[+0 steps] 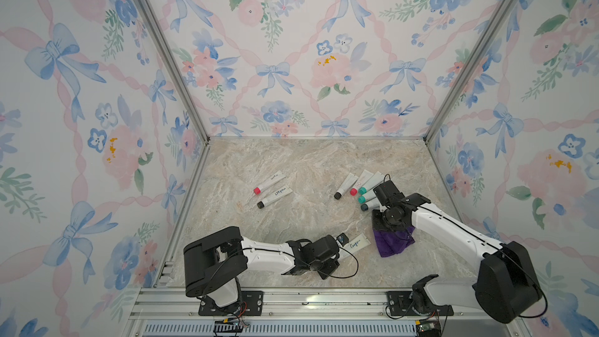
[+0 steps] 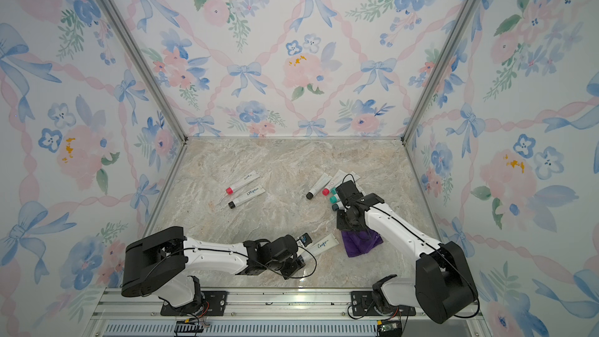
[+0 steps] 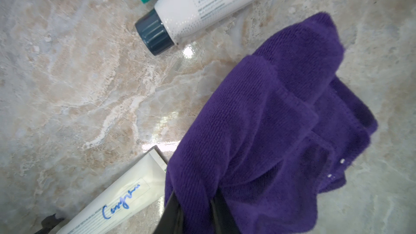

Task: Wipe the surface of the toothpaste tube
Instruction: Wipe the dirt from the toothpaste tube.

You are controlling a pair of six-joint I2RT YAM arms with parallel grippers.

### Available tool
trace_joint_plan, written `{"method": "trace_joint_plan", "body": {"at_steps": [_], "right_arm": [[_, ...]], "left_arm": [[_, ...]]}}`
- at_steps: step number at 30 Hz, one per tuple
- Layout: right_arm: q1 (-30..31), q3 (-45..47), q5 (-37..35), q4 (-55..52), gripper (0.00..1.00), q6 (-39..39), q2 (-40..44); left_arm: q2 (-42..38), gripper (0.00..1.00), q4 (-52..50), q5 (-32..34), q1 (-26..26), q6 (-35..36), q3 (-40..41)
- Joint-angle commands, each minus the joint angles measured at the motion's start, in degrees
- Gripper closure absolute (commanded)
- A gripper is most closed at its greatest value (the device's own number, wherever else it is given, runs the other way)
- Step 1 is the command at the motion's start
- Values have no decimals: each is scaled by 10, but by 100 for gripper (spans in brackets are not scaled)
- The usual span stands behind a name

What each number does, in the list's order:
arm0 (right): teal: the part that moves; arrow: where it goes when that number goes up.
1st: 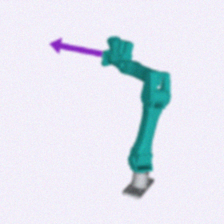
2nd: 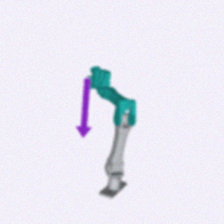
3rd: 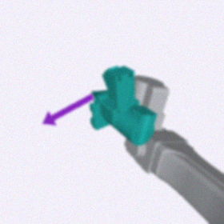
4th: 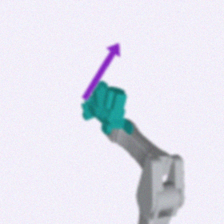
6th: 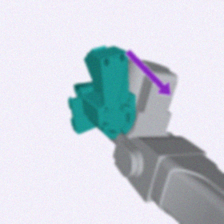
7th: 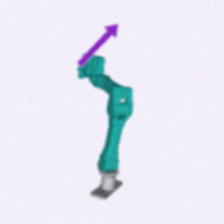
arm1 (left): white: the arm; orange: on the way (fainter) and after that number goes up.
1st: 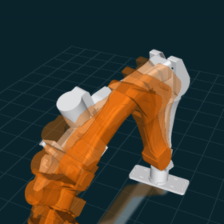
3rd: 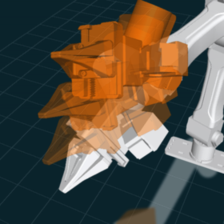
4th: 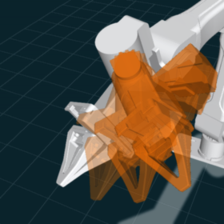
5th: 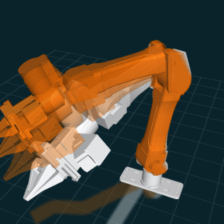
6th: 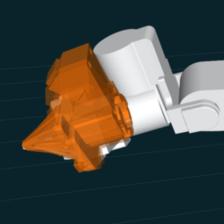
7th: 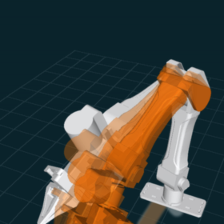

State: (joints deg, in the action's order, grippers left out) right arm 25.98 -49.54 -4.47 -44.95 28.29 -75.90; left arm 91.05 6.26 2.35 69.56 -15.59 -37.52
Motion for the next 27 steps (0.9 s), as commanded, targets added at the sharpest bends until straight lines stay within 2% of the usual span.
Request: {"method": "trace_joint_plan", "body": {"at_steps": [1, 5, 10, 15, 20, 27], "right_arm": [[8, 1, 33, -11, 81, 2, 15], [8, 16, 112, 19, 80, 3, 4], [14, 47, 215, 86, 80, 30, -21], [51, 47, 238, 116, 80, 51, -55], [66, 40, 205, 100, 80, 47, -84], [56, 6, 43, 17, 81, 20, -131]], "left_arm": [[20, 60, 20, -23, -10, 2, 3], [24, 70, 33, -34, -17, 7, 1], [29, 73, 39, -37, -30, 16, -2], [40, 73, 39, -39, -39, 22, -13], [53, 73, 39, -40, -46, 28, -35], [44, 74, 42, -36, -50, 27, -21]]}}
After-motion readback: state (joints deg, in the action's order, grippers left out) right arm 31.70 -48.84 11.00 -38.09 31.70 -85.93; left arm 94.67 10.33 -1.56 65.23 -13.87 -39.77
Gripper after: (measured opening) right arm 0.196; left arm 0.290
